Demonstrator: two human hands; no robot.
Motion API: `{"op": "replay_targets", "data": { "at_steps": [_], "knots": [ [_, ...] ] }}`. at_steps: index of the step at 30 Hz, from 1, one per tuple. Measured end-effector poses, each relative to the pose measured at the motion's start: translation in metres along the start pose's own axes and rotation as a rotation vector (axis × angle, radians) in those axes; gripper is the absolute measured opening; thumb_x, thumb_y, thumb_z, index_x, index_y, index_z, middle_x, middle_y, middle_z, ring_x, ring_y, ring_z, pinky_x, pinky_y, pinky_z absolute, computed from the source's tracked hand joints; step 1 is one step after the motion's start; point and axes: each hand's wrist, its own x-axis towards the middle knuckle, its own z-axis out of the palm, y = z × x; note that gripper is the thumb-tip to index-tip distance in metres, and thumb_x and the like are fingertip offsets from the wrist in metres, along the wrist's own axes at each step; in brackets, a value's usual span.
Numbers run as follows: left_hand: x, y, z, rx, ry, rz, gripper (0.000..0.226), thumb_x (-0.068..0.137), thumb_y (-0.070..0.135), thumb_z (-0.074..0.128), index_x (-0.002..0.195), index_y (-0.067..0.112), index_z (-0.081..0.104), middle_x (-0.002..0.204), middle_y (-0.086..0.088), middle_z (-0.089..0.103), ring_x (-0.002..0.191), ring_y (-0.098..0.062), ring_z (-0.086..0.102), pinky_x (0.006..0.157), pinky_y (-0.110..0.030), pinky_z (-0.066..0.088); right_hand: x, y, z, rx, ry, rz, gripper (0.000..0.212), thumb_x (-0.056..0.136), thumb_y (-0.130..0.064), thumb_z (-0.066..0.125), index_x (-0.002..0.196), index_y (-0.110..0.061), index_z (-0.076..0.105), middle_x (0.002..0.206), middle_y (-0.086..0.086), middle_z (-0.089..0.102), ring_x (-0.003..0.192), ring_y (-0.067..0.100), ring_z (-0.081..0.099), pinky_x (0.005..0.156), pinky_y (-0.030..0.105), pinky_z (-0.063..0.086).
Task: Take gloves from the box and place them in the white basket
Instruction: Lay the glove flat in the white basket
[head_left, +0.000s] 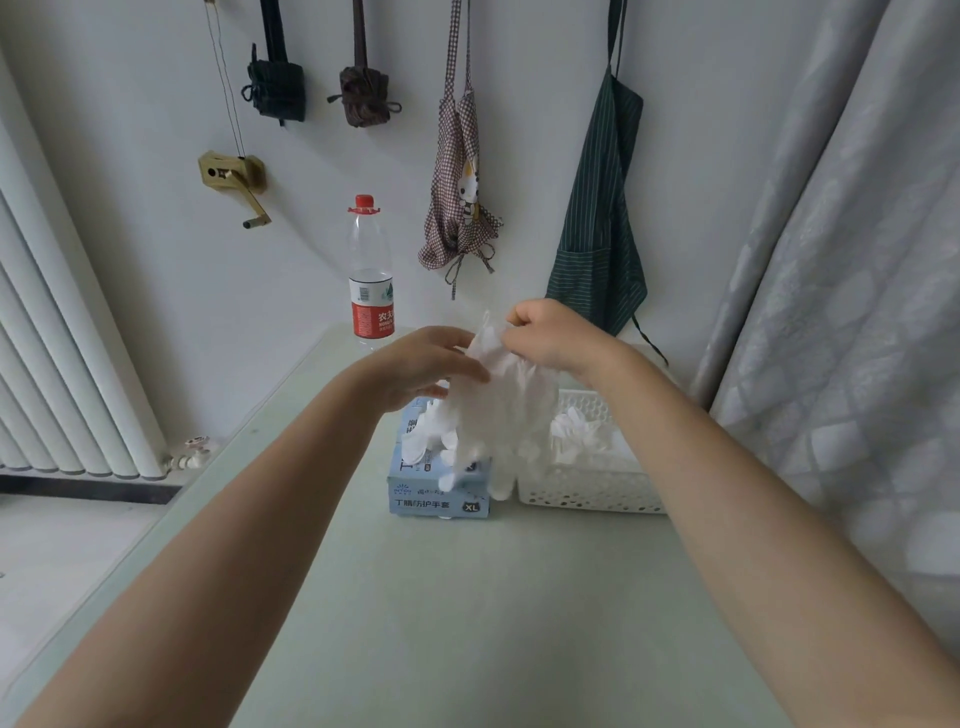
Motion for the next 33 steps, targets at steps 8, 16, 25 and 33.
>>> {"op": "replay_targets", "data": {
  "at_steps": [8,16,25,33],
  "knots": [
    [0.011,-0.026,-0.005,0.072,-0.171,-0.15,0.022,0.088,0.017,0.069,0.104,0.001,0.071,0.099,-0.011,0.074,0.086,-0.019,0.07,0.073,-0.028,0.053,0.018,0.014,0.014,0.132,0.07,-0.008,0.032,0.089,-0.024,0.057,0.065,-0.022,0.038,0.056,-0.007,0.032,0.047,0.009,0.03,0.043,0.02,0.026],
    [0.04,-0.053,-0.02,-0.388,0.121,-0.208,0.054,0.065,0.025,0.08,0.113,0.006,0.063,0.098,-0.012,0.067,0.089,-0.027,0.063,0.078,-0.037,0.051,0.038,0.056,0.016,0.436,0.132,0.245,0.016,0.093,-0.011,0.043,0.08,-0.007,0.051,0.068,0.012,0.051,0.058,0.023,0.045,0.043,0.024,0.038],
    [0.1,-0.034,0.048,0.182,0.291,-0.194,0.015,0.085,0.014,0.067,0.1,0.016,0.069,0.086,-0.008,0.067,0.066,-0.021,0.059,0.06,-0.026,0.049,0.031,0.145,-0.003,0.24,0.225,0.404,0.022,0.09,-0.004,0.04,0.068,-0.009,0.041,0.062,0.012,0.047,0.044,0.022,0.042,0.043,0.026,0.038],
    [0.138,-0.039,0.104,0.546,0.338,-0.065,0.029,0.084,0.013,0.059,0.112,0.023,0.061,0.097,-0.002,0.066,0.064,-0.017,0.061,0.056,-0.024,0.049,0.017,0.211,-0.028,-0.013,0.343,0.424,0.015,0.099,-0.015,0.039,0.087,-0.01,0.047,0.089,0.008,0.05,0.085,0.024,0.047,0.067,0.023,0.035]
  ]
}}
